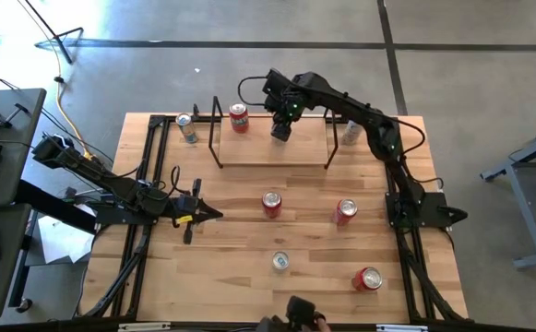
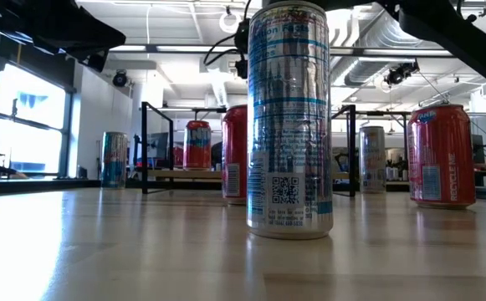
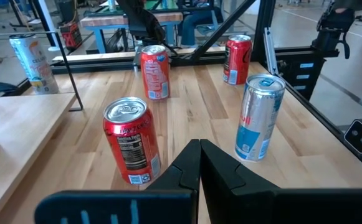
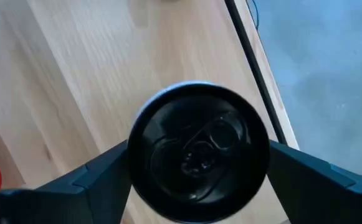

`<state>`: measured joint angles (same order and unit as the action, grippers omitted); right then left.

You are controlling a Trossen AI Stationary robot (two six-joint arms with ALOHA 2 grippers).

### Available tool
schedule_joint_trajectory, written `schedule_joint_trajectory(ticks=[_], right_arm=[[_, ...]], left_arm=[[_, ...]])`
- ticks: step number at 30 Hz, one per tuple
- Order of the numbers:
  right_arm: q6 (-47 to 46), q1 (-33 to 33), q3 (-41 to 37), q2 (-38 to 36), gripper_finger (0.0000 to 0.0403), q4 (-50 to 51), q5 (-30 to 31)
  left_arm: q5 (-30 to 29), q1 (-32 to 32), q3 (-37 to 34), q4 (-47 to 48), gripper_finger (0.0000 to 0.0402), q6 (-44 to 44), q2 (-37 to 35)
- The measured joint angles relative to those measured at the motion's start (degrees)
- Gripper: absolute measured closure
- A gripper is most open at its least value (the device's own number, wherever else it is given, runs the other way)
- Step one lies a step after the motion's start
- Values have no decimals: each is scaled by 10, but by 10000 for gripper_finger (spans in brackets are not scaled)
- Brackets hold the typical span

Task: Place canned beverage on shelf
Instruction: Put the bottom white yellow soda can on the shelf

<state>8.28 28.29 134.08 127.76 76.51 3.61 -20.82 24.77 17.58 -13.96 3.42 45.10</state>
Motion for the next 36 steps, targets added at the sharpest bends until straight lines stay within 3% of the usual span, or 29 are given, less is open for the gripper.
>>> schedule_joint_trajectory(ticks=[15, 18, 22, 26, 29, 36], right_arm=[[19, -26, 8, -65, 72, 18, 22], [3, -28, 9, -83, 89, 47, 20], [-5, -25, -1, -84, 156, 105, 24], [8, -20, -58, -83, 277, 98, 25], [34, -21, -120, -91, 375, 32, 32], [34, -24, -350, -194, 385, -161, 15]], left_arm=[[3, 0, 0, 12, 402, 6, 0], [3, 0, 0, 10, 402, -2, 0], [-1, 0, 0, 2, 401, -15, 0], [-2, 0, 0, 2, 402, -13, 0], [-2, 0, 0, 2, 401, -8, 0], [-4, 0, 0, 3, 401, 6, 0]])
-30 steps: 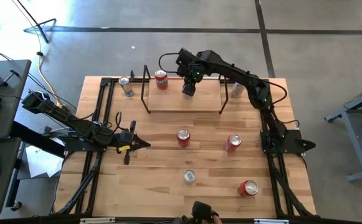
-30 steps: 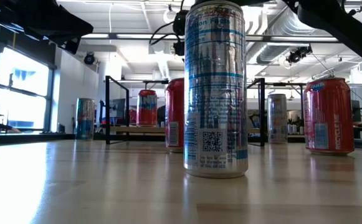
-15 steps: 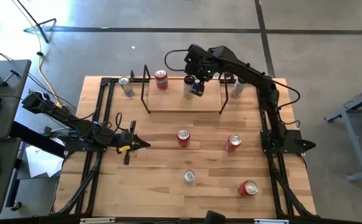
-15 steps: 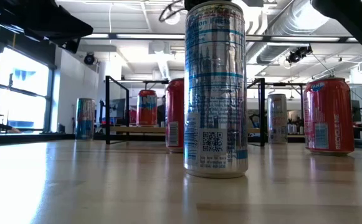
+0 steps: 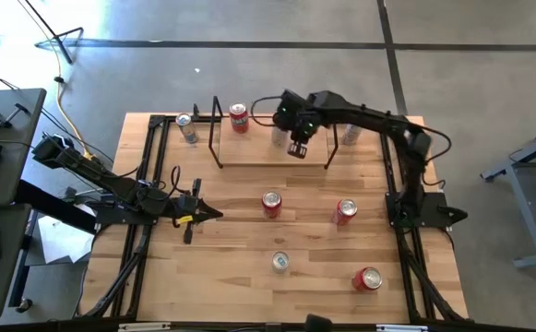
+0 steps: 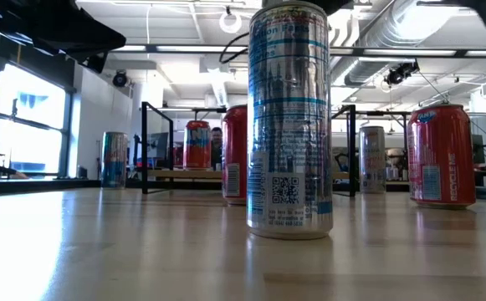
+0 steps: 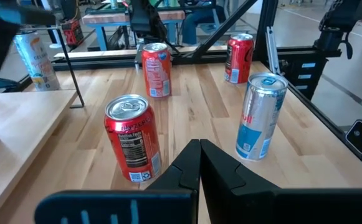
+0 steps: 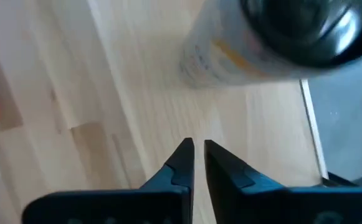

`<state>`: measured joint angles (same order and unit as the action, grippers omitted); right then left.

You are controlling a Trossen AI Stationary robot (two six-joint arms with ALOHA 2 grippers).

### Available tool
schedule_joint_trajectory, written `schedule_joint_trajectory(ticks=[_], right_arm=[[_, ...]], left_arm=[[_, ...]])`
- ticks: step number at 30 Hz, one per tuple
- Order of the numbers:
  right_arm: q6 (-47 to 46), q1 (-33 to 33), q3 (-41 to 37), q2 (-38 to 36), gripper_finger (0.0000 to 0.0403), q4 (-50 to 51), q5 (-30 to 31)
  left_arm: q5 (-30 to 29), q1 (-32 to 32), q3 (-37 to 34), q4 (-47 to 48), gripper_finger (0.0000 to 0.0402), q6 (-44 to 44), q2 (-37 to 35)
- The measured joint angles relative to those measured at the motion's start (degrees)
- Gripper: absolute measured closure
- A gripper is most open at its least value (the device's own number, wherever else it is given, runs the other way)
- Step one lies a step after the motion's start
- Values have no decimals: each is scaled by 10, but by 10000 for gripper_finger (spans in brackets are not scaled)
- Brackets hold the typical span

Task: Place canned beverage on shelf
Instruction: Put the bottom white yellow soda can on the shelf

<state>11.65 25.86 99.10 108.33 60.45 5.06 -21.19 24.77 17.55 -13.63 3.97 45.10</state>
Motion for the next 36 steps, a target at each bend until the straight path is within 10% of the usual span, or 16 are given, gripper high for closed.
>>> schedule_joint_trajectory(ticks=[8, 18, 36], right_arm=[[4, 13, -243, -76, 400, -296, -24], [-33, 18, -310, -53, 403, -525, -47], [37, 25, -309, -55, 403, -514, -31]], left_arm=[[-12, 0, 0, -4, 401, -6, 0], [-20, 0, 0, -5, 401, 4, 0], [-40, 0, 0, -7, 402, 5, 0]])
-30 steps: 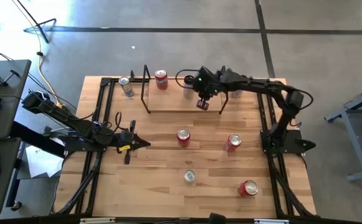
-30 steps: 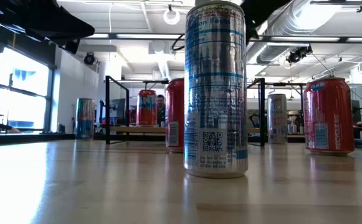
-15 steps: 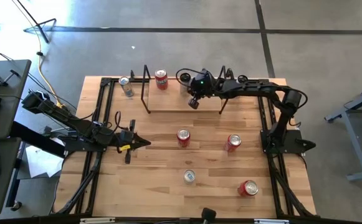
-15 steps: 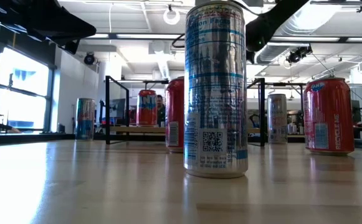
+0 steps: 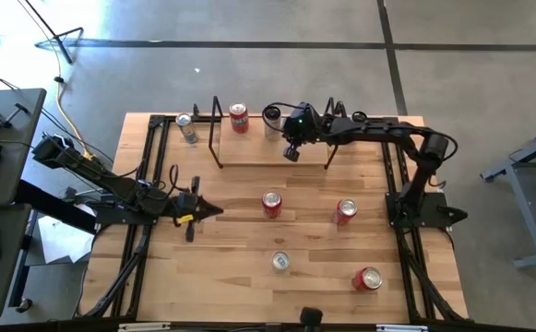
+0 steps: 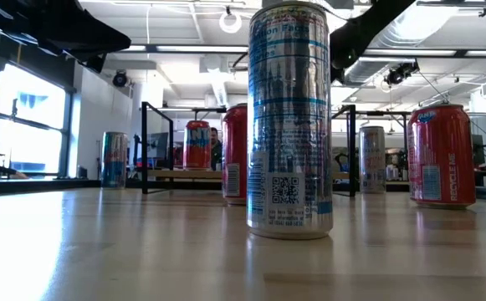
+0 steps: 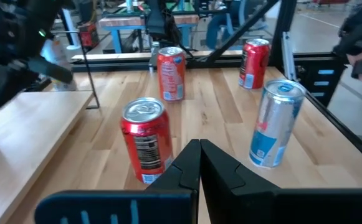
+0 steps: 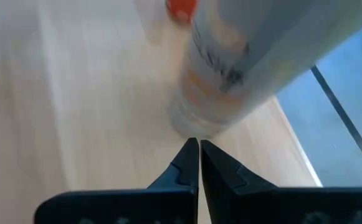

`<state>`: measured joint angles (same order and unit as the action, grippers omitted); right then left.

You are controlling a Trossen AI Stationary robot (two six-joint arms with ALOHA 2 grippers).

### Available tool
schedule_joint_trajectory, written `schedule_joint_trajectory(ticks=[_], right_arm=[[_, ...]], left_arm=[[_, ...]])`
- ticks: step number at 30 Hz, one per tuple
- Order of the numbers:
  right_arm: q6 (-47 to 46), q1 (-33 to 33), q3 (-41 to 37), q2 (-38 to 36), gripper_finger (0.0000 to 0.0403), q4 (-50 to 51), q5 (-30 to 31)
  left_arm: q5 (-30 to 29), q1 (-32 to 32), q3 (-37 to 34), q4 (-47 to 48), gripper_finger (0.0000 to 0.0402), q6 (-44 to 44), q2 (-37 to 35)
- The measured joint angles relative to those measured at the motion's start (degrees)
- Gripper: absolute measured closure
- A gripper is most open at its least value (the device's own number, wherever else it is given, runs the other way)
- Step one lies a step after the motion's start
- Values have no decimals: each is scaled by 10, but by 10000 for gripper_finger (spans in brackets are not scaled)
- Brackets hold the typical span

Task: Place canned beverage on shelf
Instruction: Put the bottom white yellow soda can on the shelf

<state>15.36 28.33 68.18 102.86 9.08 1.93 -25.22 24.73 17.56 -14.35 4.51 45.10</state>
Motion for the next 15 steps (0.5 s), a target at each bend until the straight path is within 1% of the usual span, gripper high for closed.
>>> schedule_joint_trajectory(ticks=[8, 15], right_arm=[[-2, 2, 0, 45, 403, -90, -2], [-42, 2, 0, 46, 403, -136, -7]], left_arm=[[-34, 0, 0, -2, 402, 9, 3], [-41, 0, 0, -5, 401, 9, 15]])
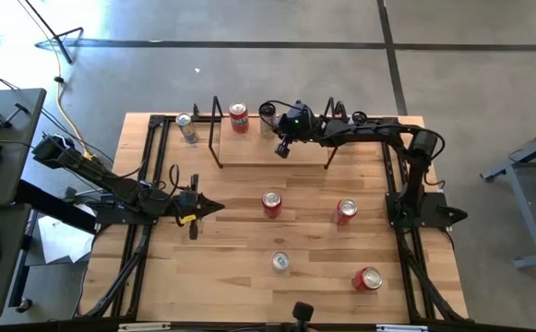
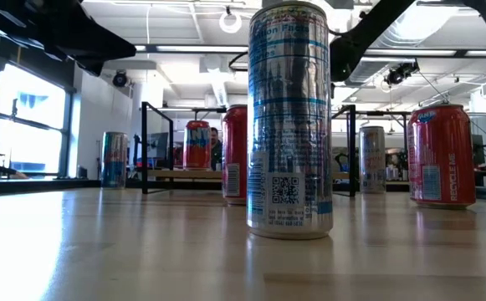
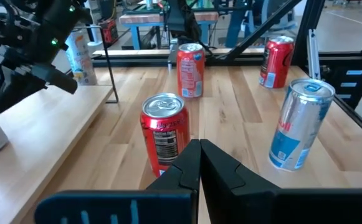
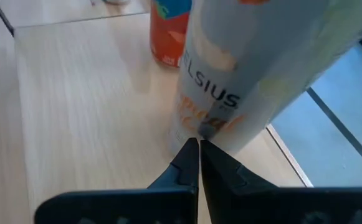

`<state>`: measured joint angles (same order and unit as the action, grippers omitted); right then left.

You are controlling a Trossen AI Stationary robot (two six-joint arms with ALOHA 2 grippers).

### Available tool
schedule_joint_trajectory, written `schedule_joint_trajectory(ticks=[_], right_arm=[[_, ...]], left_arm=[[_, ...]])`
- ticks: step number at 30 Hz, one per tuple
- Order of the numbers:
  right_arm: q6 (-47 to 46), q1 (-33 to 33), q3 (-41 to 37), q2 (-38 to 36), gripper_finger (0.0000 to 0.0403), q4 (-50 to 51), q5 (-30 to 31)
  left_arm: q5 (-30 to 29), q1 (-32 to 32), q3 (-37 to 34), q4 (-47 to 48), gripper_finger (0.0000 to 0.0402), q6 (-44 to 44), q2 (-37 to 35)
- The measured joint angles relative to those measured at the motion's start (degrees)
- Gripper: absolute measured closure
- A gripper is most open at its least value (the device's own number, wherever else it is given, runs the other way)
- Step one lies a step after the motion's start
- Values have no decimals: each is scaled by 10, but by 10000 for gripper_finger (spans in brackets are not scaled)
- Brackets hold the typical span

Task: Place canned beverage on shelf
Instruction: Put the bottom white yellow soda can on the shelf

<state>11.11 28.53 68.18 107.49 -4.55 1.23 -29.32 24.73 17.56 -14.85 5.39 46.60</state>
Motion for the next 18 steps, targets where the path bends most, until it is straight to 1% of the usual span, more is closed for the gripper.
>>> schedule_joint_trajectory(ticks=[3, 5, 9, 14, 18], right_arm=[[-2, -3, 0, -16, 403, 13, -12], [13, -5, 0, -30, 403, 31, -12], [60, -4, 0, -36, 403, 68, 14], [85, 2, 0, -11, 403, 65, 20], [84, 0, 0, 8, 403, 32, 17]], left_arm=[[0, 0, 0, 0, 402, 4, 5], [0, 0, 0, -2, 401, 6, 7], [-4, 0, 0, -4, 401, 6, 8], [-15, 0, 0, -5, 402, 5, 8], [-14, 0, 0, -4, 402, 6, 8]])
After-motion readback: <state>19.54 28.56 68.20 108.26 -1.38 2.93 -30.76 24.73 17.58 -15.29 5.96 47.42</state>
